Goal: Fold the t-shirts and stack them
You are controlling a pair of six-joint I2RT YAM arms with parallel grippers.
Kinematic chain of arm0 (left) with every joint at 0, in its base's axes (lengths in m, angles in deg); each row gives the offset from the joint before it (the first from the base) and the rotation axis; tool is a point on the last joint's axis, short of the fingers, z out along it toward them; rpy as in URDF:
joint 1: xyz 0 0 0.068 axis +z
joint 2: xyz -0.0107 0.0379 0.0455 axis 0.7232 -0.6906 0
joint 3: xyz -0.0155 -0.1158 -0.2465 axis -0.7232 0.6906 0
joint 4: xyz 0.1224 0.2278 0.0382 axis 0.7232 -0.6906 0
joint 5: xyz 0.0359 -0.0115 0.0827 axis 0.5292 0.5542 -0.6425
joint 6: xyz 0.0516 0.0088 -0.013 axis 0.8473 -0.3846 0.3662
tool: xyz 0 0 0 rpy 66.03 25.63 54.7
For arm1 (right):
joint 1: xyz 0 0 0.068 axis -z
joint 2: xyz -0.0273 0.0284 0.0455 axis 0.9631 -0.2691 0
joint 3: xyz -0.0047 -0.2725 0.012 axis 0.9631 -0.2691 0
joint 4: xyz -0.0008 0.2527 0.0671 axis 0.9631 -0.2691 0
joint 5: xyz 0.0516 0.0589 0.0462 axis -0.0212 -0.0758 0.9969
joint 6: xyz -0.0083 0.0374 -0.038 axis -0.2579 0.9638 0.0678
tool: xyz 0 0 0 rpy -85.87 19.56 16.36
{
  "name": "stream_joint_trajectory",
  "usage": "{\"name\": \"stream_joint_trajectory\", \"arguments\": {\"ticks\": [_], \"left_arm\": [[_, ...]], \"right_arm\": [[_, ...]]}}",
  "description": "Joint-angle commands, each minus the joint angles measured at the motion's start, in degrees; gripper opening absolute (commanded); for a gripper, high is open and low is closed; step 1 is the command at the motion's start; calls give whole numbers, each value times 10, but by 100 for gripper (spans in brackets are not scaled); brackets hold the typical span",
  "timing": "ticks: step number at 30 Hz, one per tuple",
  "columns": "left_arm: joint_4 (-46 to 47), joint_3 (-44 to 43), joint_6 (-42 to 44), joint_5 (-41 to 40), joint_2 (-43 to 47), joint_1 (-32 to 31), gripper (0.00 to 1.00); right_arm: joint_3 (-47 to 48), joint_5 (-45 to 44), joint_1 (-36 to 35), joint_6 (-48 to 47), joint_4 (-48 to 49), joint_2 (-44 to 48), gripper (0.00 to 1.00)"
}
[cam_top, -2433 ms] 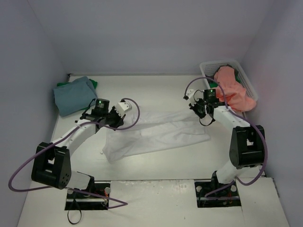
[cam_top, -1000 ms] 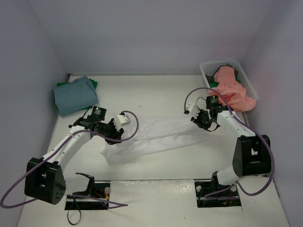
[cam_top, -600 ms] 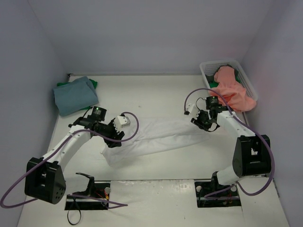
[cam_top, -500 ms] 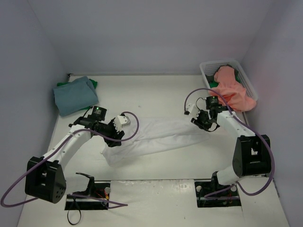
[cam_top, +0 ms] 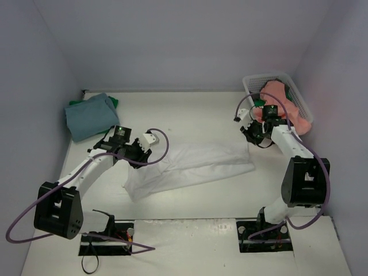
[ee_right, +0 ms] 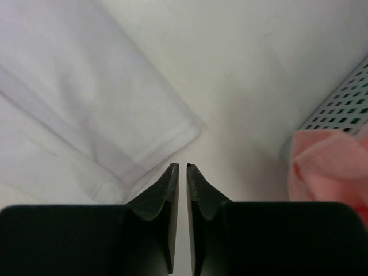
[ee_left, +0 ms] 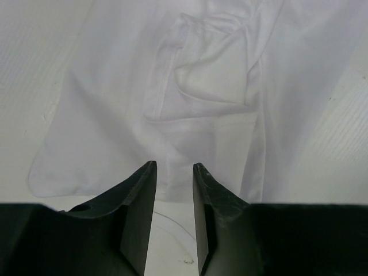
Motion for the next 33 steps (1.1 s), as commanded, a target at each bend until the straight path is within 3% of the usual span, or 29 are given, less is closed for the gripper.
{"name": "stream_joint_trajectory", "arguments": {"ticks": [1, 9, 24, 27, 33], "left_arm": [[48, -19, -17, -6, -4, -2, 26], [37, -26, -11, -7, -13, -2, 24], [33, -27, -9, 4, -28, -2, 24], [24, -35, -5, -1, -40, -2, 31], [14, -56, -4, -3, -62, -2, 34]], "right_arm": [[53, 52, 6, 72, 45, -29, 6], [80, 50, -28, 86, 32, -80, 1], [-10, -2, -64, 44, -16, -4, 1], [-49, -31, -89, 39, -22, 13, 1], [-96, -62, -134, 42, -25, 28, 0]]}}
